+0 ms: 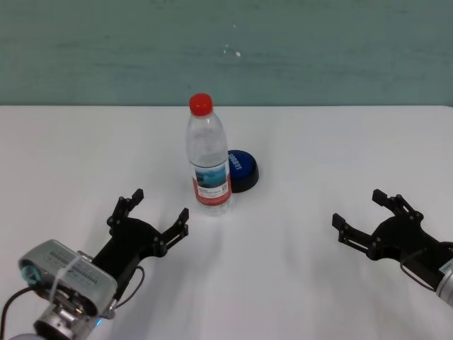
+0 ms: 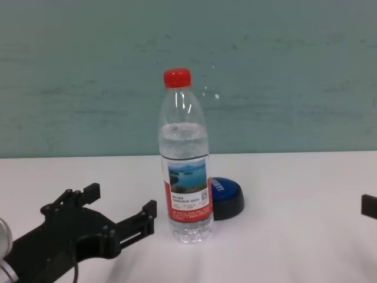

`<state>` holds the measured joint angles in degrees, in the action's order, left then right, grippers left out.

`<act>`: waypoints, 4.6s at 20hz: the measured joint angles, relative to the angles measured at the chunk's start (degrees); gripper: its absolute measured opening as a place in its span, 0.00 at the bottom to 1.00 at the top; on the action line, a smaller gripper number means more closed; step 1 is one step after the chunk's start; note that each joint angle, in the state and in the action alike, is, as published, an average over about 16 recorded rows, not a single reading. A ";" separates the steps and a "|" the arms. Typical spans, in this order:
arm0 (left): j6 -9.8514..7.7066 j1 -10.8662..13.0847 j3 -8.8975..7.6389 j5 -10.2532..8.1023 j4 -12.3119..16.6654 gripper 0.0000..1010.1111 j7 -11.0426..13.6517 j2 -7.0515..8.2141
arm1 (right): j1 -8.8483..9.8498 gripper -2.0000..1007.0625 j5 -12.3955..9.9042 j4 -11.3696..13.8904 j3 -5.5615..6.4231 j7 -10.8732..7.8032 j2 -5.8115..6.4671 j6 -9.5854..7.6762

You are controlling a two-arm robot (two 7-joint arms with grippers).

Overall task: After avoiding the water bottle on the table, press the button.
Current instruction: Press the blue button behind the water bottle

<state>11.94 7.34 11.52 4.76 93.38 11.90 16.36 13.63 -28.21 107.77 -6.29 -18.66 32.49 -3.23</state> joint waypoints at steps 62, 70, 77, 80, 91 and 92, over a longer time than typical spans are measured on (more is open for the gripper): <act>0.00 0.00 0.00 0.00 0.00 0.99 0.00 0.00 | -36.60 1.00 10.63 -30.81 -14.88 -5.42 -11.46 -1.82; 0.00 0.00 0.00 0.00 0.00 0.99 0.00 0.00 | -40.38 1.00 11.78 -35.33 -16.45 -6.27 -13.50 -1.37; 0.00 0.00 0.00 0.00 0.00 0.99 0.00 0.00 | -42.88 1.00 12.54 -38.86 -17.48 -6.88 -15.08 -0.95; 0.00 0.00 0.00 0.00 0.00 0.99 0.00 0.00 | -43.93 1.00 12.88 -40.58 -17.88 -7.16 -15.74 -0.69; 0.00 0.00 0.00 0.00 0.00 0.99 0.00 0.00 | -47.69 1.00 14.17 -47.35 -18.92 -8.04 -18.13 0.36; 0.00 0.00 0.00 0.00 0.00 0.99 0.00 0.00 | -47.99 1.00 14.29 -47.89 -19.00 -8.11 -18.35 0.44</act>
<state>11.94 7.34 11.52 4.76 93.39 11.90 16.36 -34.36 -13.92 59.88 -25.30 -26.77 14.15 -2.79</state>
